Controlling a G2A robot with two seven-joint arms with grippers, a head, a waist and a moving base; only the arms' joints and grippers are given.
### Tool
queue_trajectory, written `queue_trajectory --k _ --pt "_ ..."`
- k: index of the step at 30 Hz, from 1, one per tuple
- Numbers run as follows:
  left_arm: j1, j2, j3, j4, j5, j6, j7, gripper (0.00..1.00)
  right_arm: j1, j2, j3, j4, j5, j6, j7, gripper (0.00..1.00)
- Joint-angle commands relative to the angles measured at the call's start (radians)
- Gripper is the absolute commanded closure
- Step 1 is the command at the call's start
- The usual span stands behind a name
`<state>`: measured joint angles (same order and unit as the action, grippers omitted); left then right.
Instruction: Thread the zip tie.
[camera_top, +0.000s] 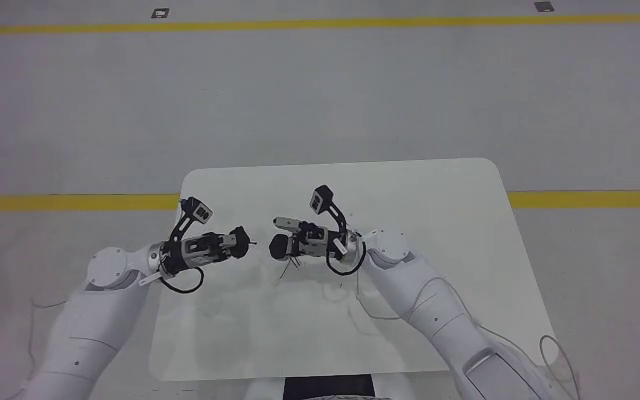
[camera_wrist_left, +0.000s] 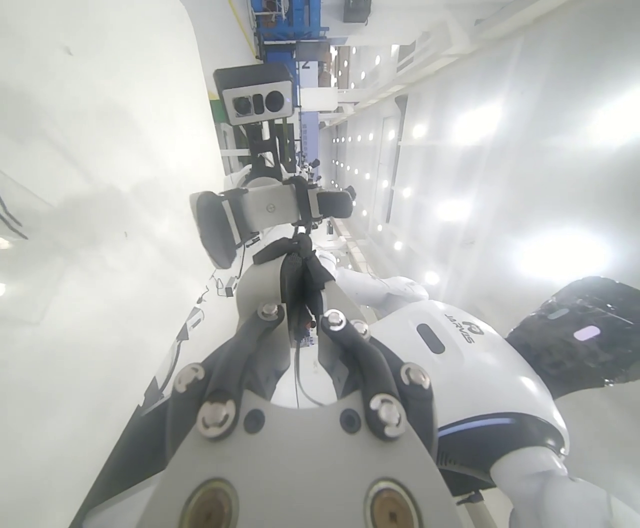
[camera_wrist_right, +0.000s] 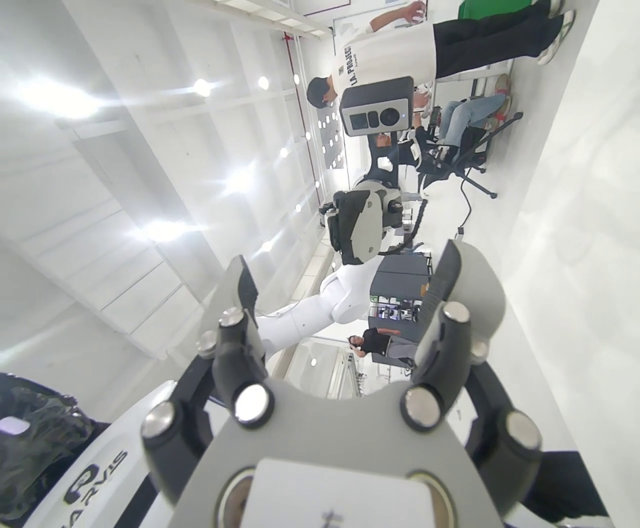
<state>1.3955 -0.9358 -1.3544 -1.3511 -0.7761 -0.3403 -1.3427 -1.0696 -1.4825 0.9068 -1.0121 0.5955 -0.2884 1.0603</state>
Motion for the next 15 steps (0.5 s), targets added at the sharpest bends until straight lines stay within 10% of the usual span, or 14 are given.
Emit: queue_trajectory --k 1,12,15 --pt "0.001 0.0 0.0 0.0 0.001 0.0 0.002 1.0 -0.001 0.0 0.001 0.0 0.003 0.0 0.001 0.0" --pt "-0.023 -0.005 0.001 0.028 0.056 0.0 0.092 1.0 -0.001 0.0 0.001 0.0 0.003 0.0 0.001 0.0" --pt "-0.049 -0.018 -0.018 0.043 0.031 0.0 0.035 1.0 -0.001 0.0 0.001 0.0 0.003 0.0 0.001 0.0"
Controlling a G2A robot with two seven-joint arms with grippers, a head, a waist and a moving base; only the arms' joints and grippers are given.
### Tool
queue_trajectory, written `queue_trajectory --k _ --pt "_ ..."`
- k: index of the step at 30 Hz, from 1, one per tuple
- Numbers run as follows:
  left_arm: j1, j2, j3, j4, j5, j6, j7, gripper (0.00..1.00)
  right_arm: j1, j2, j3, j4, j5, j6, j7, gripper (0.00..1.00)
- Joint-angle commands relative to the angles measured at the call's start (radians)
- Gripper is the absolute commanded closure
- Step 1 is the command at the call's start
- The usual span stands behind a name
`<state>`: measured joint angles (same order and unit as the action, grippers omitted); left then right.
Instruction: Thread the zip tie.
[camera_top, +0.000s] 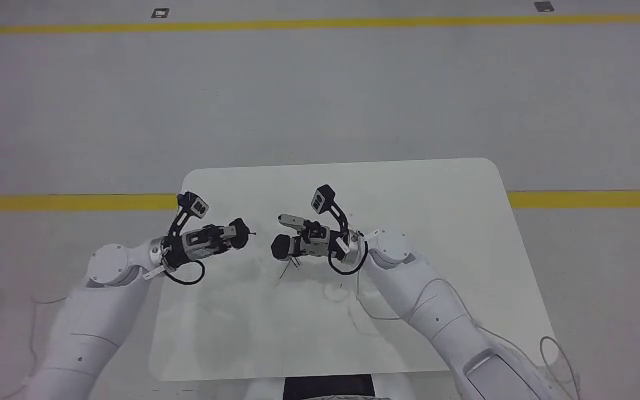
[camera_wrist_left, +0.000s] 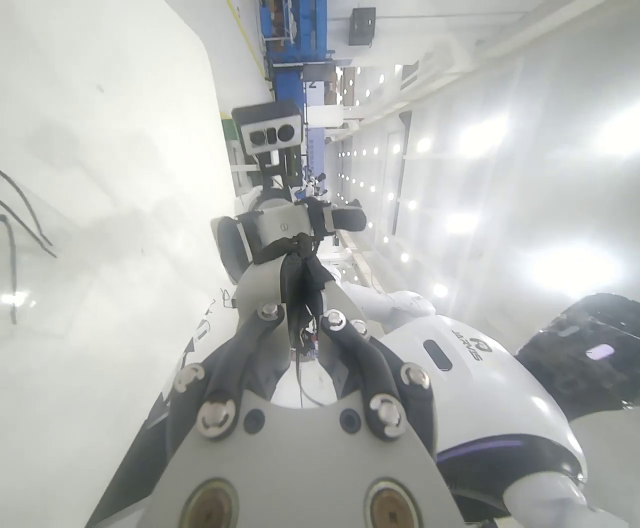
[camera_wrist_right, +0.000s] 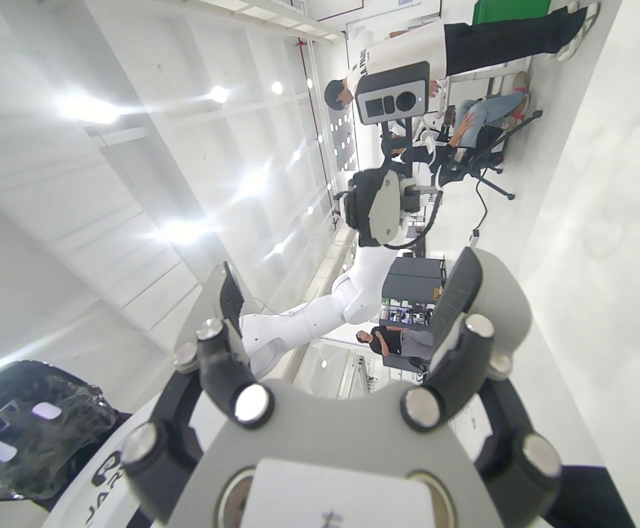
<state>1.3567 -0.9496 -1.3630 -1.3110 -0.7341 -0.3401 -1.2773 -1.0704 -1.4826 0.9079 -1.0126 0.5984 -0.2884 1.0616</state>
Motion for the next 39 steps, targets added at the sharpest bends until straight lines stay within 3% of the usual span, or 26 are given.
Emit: queue_trajectory --k 1,3,7,14,18,25,36,38,39 --pt "-0.017 -0.01 -0.02 0.009 -0.01 0.0 -0.057 1.0 0.0 0.0 0.0 0.0 0.0 0.0 0.0 0.0" --pt "-0.03 -0.024 -0.045 0.023 -0.016 0.0 -0.113 1.0 0.0 0.0 0.0 0.0 0.0 0.0 0.0 0.0" --pt "-0.039 -0.062 -0.109 0.034 0.056 0.0 -0.113 1.0 0.0 0.0 0.0 0.0 0.0 0.0 0.0 0.0" --pt "-0.01 -0.124 -0.177 -0.035 0.151 0.0 -0.113 1.0 0.0 0.0 0.0 0.0 0.0 0.0 0.0 0.0" --pt "0.003 -0.146 -0.193 -0.063 0.195 0.0 -0.113 1.0 0.0 0.0 0.0 0.0 0.0 0.0 0.0 0.0" --pt "0.012 -0.17 -0.217 -0.09 0.202 0.0 -0.113 1.0 0.0 0.0 0.0 0.0 0.0 0.0 0.0 0.0" --pt "0.012 -0.17 -0.217 -0.09 0.202 0.0 -0.113 1.0 0.0 0.0 0.0 0.0 0.0 0.0 0.0 0.0" --pt "0.016 -0.169 -0.224 -0.098 0.269 0.0 -0.03 1.0 0.0 0.0 0.0 0.0 0.0 0.0 0.0 0.0" --pt "0.019 -0.17 -0.224 -0.097 0.263 0.0 -0.024 1.0 0.0 0.0 0.0 0.0 0.0 0.0 0.0 0.0"
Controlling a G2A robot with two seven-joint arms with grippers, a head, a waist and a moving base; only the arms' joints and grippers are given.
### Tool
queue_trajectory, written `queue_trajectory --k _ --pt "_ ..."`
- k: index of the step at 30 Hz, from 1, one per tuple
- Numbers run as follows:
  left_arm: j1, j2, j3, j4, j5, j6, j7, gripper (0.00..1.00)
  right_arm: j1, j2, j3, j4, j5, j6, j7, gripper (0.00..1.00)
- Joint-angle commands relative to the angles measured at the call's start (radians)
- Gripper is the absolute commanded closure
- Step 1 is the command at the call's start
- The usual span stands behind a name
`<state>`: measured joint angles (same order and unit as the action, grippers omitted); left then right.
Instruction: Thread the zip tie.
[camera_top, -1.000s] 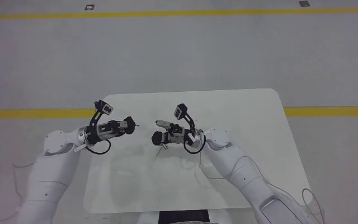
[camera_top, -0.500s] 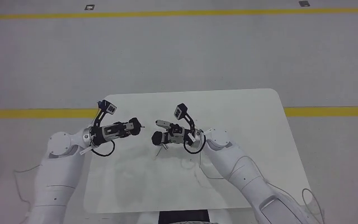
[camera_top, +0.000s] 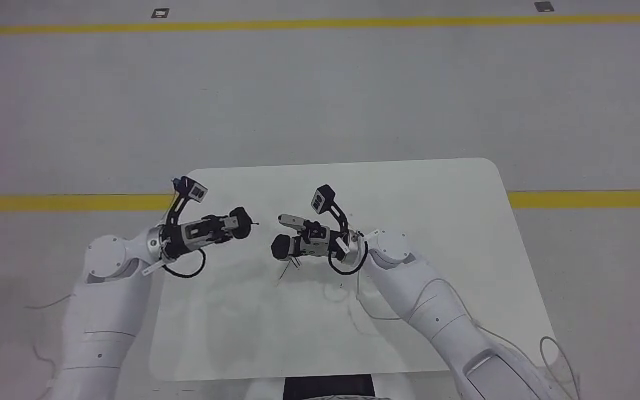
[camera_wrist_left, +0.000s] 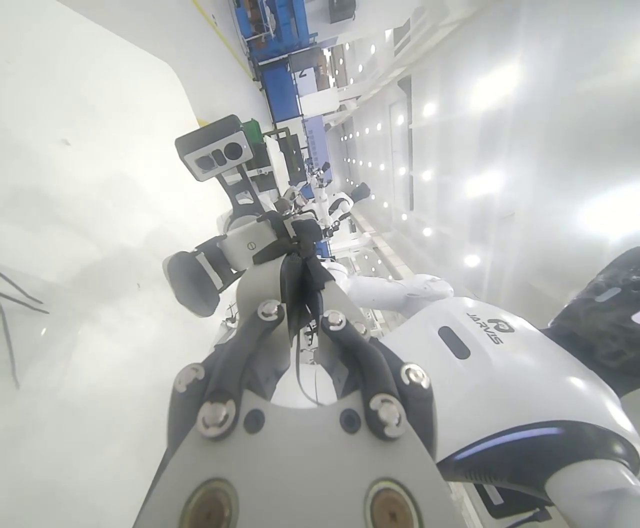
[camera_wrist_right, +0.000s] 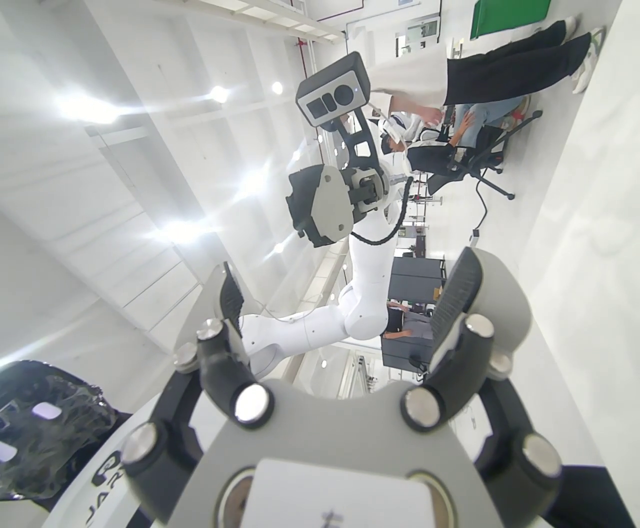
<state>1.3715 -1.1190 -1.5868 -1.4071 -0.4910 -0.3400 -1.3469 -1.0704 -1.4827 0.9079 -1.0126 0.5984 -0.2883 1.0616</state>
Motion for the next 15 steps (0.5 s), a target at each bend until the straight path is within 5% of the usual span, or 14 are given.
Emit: queue_trajectory --k 1,10,15 --pt "0.005 -0.001 -0.005 0.005 -0.001 0.0 0.049 1.0 0.0 0.0 0.0 0.0 0.0 0.0 0.0 0.0" --pt "0.024 -0.001 -0.132 0.042 -0.026 0.0 0.003 1.0 0.0 0.0 0.0 0.0 0.0 0.0 0.0 0.0" --pt "0.024 -0.016 -0.158 0.077 -0.039 0.0 -0.012 1.0 0.0 0.0 0.0 0.0 0.0 0.0 0.0 0.0"
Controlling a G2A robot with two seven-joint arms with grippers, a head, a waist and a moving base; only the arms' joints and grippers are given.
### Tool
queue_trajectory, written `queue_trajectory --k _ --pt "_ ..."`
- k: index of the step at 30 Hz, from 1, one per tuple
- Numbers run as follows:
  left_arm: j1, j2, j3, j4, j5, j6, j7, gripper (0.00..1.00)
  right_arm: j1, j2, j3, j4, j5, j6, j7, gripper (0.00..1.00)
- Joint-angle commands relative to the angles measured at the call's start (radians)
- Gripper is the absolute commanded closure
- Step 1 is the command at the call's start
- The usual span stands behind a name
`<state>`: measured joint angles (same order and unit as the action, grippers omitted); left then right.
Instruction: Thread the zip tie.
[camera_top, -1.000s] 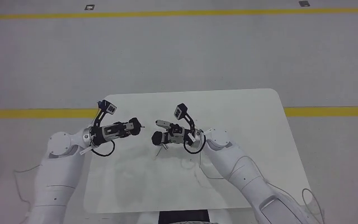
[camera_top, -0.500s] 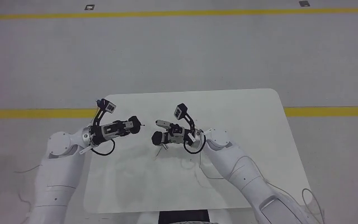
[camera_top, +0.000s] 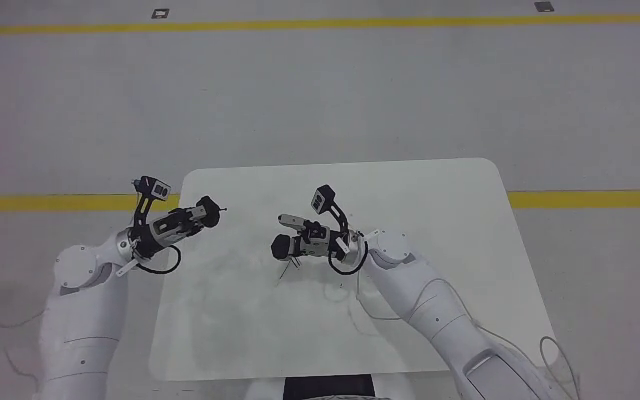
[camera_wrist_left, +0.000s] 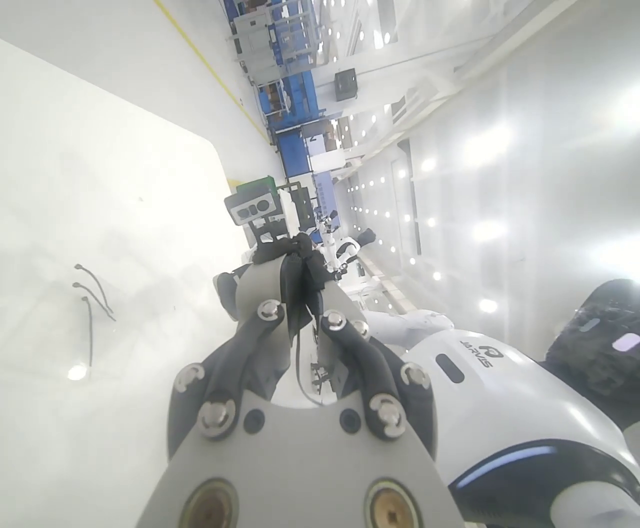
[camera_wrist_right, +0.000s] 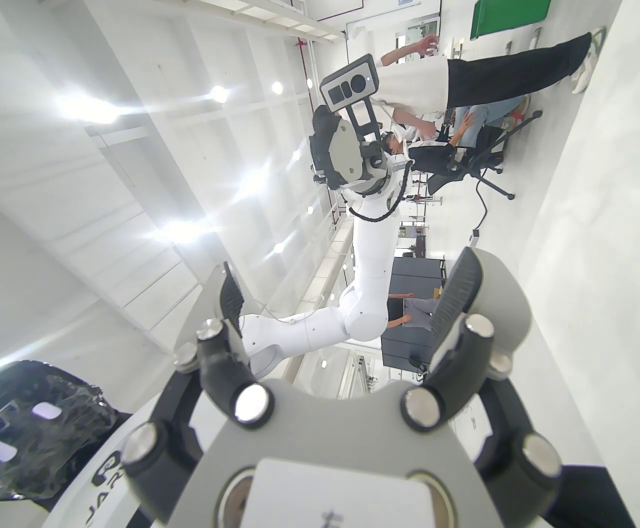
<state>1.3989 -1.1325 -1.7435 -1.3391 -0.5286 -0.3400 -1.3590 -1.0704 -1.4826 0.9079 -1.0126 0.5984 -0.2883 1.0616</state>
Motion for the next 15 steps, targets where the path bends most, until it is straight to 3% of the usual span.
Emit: queue_trajectory --k 1,3,6,8,12,15 --pt "-0.005 -0.004 -0.001 0.012 0.001 0.0 -0.001 1.0 0.0 0.0 0.0 0.0 0.0 0.0 0.0 0.0" --pt "-0.005 -0.004 -0.001 0.012 0.001 0.0 -0.001 1.0 0.0 0.0 0.0 0.0 0.0 0.0 0.0 0.0" --pt "-0.005 -0.004 -0.001 0.012 0.001 0.0 -0.001 1.0 0.009 0.009 -0.008 -0.027 -0.129 0.047 -0.085 0.0" --pt "-0.005 -0.004 -0.001 0.012 0.001 0.0 -0.001 1.0 0.014 0.019 -0.016 -0.075 -0.256 0.122 -0.153 0.0" --pt "-0.005 -0.004 -0.001 0.012 0.001 0.0 -0.001 1.0 0.016 0.039 -0.03 -0.186 -0.454 0.293 -0.202 0.0" --pt "-0.005 -0.004 -0.001 0.012 0.001 0.0 -0.001 1.0 0.015 0.052 -0.042 -0.28 -0.572 0.391 -0.205 0.0"
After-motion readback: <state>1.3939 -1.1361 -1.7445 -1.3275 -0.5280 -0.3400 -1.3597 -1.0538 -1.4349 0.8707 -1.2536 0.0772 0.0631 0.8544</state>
